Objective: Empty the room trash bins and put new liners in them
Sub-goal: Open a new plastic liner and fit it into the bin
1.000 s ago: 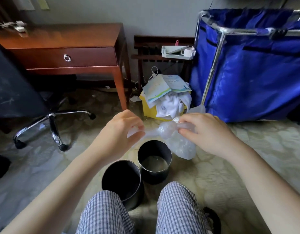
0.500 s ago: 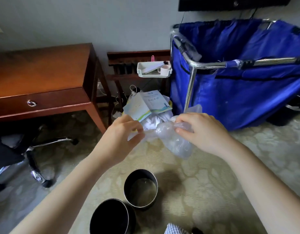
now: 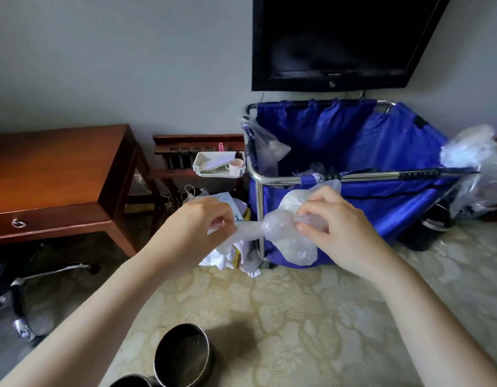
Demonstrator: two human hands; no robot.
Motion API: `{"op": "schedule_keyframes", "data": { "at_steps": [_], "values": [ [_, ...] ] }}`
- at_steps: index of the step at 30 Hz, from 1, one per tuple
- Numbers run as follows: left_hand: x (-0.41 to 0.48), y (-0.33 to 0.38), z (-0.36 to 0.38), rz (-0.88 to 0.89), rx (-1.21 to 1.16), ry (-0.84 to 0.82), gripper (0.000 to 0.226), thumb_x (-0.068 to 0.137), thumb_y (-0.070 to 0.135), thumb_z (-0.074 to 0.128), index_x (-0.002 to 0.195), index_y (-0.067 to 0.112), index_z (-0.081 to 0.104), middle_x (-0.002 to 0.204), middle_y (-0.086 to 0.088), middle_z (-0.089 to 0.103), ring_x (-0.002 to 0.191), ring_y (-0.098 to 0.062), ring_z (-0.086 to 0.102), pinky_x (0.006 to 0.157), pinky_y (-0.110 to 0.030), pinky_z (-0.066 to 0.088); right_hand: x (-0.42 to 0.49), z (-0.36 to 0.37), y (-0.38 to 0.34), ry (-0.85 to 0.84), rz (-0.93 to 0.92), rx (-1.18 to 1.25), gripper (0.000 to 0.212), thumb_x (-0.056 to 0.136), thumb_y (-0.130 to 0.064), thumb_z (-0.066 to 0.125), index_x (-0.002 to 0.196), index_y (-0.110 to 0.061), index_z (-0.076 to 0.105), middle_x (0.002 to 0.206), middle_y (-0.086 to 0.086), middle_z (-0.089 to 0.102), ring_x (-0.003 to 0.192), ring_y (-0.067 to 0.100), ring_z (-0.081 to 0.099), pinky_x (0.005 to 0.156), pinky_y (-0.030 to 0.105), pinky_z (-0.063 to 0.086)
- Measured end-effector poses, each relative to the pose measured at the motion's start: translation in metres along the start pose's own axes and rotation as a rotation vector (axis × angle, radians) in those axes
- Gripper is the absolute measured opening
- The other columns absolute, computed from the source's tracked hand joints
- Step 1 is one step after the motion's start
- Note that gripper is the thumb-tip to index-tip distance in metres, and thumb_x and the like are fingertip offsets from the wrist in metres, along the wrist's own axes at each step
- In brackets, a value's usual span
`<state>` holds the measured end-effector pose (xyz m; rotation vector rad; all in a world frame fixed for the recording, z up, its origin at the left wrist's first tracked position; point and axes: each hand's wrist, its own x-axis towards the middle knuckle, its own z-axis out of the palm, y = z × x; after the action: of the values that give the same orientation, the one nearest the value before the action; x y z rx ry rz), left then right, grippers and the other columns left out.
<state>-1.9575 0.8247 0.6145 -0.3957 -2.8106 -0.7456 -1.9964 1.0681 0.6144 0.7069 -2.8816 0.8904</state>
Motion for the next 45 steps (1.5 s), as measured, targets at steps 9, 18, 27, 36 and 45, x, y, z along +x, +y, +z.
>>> {"op": "schedule_keyframes", "data": {
  "at_steps": [9, 18, 27, 36, 45],
  "values": [
    [0.078, 0.044, 0.031, 0.076, -0.004, 0.021, 0.011, 0.085, 0.016, 0.065, 0.076, 0.019, 0.060, 0.074, 0.009, 0.053, 0.068, -0.008, 0.053, 0.064, -0.027, 0.045, 0.017, -0.052, 0.067, 0.086, 0.043, 0.040, 0.014, 0.088, -0.027, 0.063, 0.077, -0.031, 0.056, 0.088, -0.007, 0.045, 0.069, 0.008, 0.049, 0.071, 0.036, 0.045],
    [0.167, 0.024, 0.063, 0.131, -0.012, 0.065, 0.014, 0.083, 0.030, 0.054, 0.074, 0.019, 0.058, 0.069, 0.014, 0.048, 0.066, -0.002, 0.048, 0.056, -0.021, 0.039, 0.088, -0.066, 0.126, 0.079, 0.044, 0.017, 0.014, 0.088, -0.028, 0.062, 0.075, -0.027, 0.056, 0.084, -0.005, 0.046, 0.072, 0.020, 0.054, 0.070, 0.045, 0.048],
    [0.318, -0.028, 0.099, 0.156, -0.122, 0.090, 0.014, 0.083, 0.026, 0.055, 0.076, 0.015, 0.062, 0.070, 0.009, 0.053, 0.068, -0.008, 0.047, 0.061, -0.018, 0.040, 0.224, -0.077, 0.200, 0.181, 0.031, -0.087, 0.009, 0.088, -0.017, 0.064, 0.081, -0.012, 0.061, 0.081, -0.009, 0.045, 0.069, 0.009, 0.043, 0.066, 0.030, 0.040],
    [0.436, -0.047, 0.161, -0.008, -0.259, 0.023, 0.007, 0.087, 0.011, 0.064, 0.080, 0.012, 0.065, 0.074, 0.004, 0.059, 0.071, -0.009, 0.055, 0.066, -0.011, 0.040, 0.319, -0.089, 0.285, 0.155, 0.154, -0.122, 0.004, 0.089, -0.011, 0.061, 0.089, -0.008, 0.064, 0.089, -0.010, 0.046, 0.078, 0.016, 0.054, 0.071, 0.031, 0.045],
    [0.510, -0.037, 0.272, -0.288, -0.270, -0.120, 0.011, 0.089, 0.013, 0.059, 0.083, 0.011, 0.068, 0.076, 0.004, 0.063, 0.070, -0.014, 0.056, 0.068, -0.028, 0.046, 0.383, -0.072, 0.420, -0.037, 0.269, 0.023, 0.009, 0.091, -0.011, 0.058, 0.092, -0.011, 0.066, 0.081, -0.008, 0.050, 0.082, 0.016, 0.051, 0.064, 0.022, 0.032]
  ]
}}
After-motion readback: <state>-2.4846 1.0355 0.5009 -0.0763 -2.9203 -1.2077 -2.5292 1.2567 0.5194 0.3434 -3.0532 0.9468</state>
